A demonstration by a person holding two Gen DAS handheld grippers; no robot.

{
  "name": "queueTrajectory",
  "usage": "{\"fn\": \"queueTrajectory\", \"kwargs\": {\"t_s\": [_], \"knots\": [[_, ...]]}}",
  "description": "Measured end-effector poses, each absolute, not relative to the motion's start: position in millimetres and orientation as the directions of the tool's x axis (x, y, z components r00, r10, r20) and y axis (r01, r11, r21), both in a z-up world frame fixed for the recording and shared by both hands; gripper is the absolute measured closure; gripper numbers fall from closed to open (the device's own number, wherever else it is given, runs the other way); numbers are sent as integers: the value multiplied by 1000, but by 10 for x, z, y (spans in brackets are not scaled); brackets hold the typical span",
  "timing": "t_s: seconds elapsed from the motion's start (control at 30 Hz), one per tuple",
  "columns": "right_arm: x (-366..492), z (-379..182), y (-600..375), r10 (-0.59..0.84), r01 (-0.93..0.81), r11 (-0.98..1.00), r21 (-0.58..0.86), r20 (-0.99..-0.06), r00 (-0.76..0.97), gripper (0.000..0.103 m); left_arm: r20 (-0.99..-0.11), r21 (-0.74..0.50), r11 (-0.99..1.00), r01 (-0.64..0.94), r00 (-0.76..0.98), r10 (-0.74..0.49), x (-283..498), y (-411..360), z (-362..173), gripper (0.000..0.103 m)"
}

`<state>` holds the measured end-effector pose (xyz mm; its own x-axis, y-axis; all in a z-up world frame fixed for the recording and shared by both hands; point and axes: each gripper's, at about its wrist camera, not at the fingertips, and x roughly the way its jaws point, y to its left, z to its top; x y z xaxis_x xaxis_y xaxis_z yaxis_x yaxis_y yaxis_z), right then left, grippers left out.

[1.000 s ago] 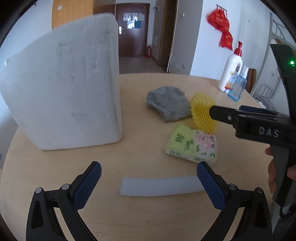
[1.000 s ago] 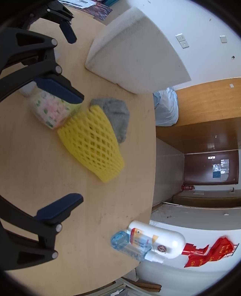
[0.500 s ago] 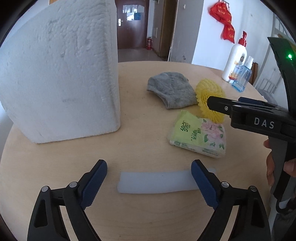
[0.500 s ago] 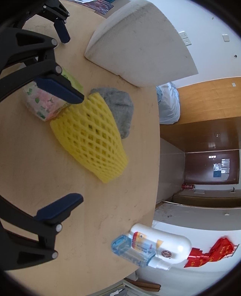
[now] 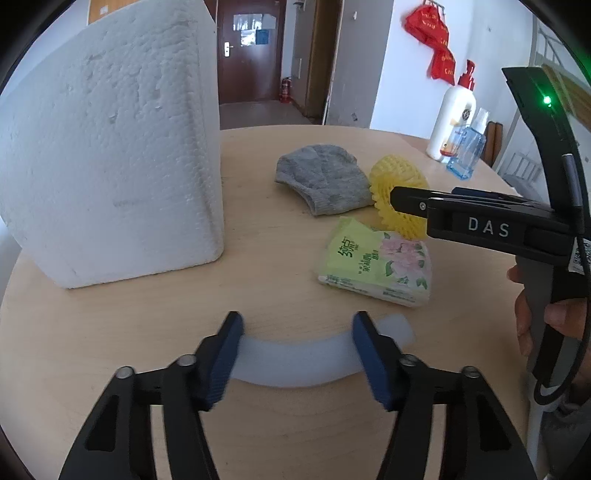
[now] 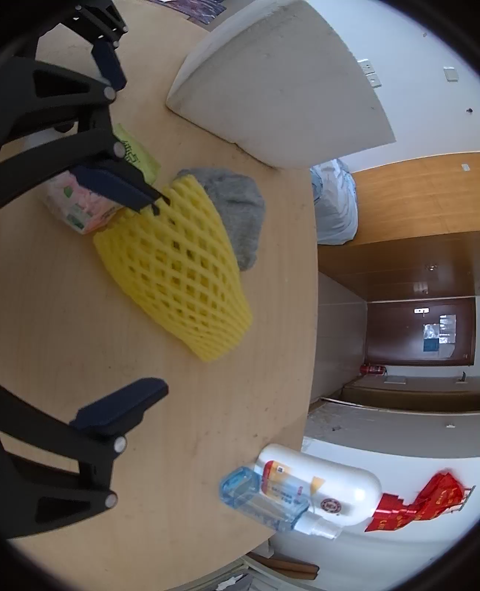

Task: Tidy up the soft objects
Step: 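Grasp the white foam strip with the left tool while the right tool grasps the yellow net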

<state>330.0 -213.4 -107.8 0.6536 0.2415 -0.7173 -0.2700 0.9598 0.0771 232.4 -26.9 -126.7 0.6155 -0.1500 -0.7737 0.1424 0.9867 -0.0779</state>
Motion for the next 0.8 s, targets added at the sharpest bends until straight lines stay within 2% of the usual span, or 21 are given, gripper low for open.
{"fn": "queueTrajectory", "kwargs": {"t_s": [0.03, 0.07, 0.1, 0.17, 0.2, 0.47, 0.53, 0.6, 0.7, 0.8], "knots": [[3311, -1078, -2148, 244, -269, 960, 82, -716, 654, 12, -772, -88, 983, 162, 613, -171, 2308, -289, -1261, 63], [3325, -1077, -2149, 247, -268, 959, 86, -715, 654, 12, -771, -103, 977, 187, 605, -197, 2294, -301, -1255, 77], [3327, -1071, -2155, 249, -269, 959, 88, -714, 654, 12, -771, -101, 974, 203, 603, -206, 2291, -343, -1258, 80], [3332, -1077, -2161, 250, -270, 959, 88, -712, 656, 12, -766, -66, 975, 214, 615, -187, 2271, -391, -1253, 82], [3329, -1081, -2164, 254, -272, 958, 91, -711, 656, 12, -767, -82, 972, 220, 609, -203, 2269, -379, -1250, 88], [3312, -1060, -2216, 263, -272, 957, 103, -704, 660, 13, -762, -150, 967, 204, 600, -245, 2264, -308, -1231, 94], [3310, -1048, -2225, 269, -275, 956, 107, -699, 662, 18, -753, -142, 969, 200, 614, -237, 2246, -304, -1203, 94], [3304, -1046, -2222, 270, -278, 955, 105, -697, 664, 33, -747, -151, 967, 206, 616, -248, 2233, -299, -1186, 94], [3335, -1089, -2190, 277, -293, 950, 106, -716, 641, 49, -737, -153, 965, 211, 627, -254, 2213, -289, -1156, 94], [3354, -1122, -2174, 280, -298, 948, 110, -733, 620, 72, -725, -157, 965, 212, 639, -258, 2186, -270, -1121, 94]]}}
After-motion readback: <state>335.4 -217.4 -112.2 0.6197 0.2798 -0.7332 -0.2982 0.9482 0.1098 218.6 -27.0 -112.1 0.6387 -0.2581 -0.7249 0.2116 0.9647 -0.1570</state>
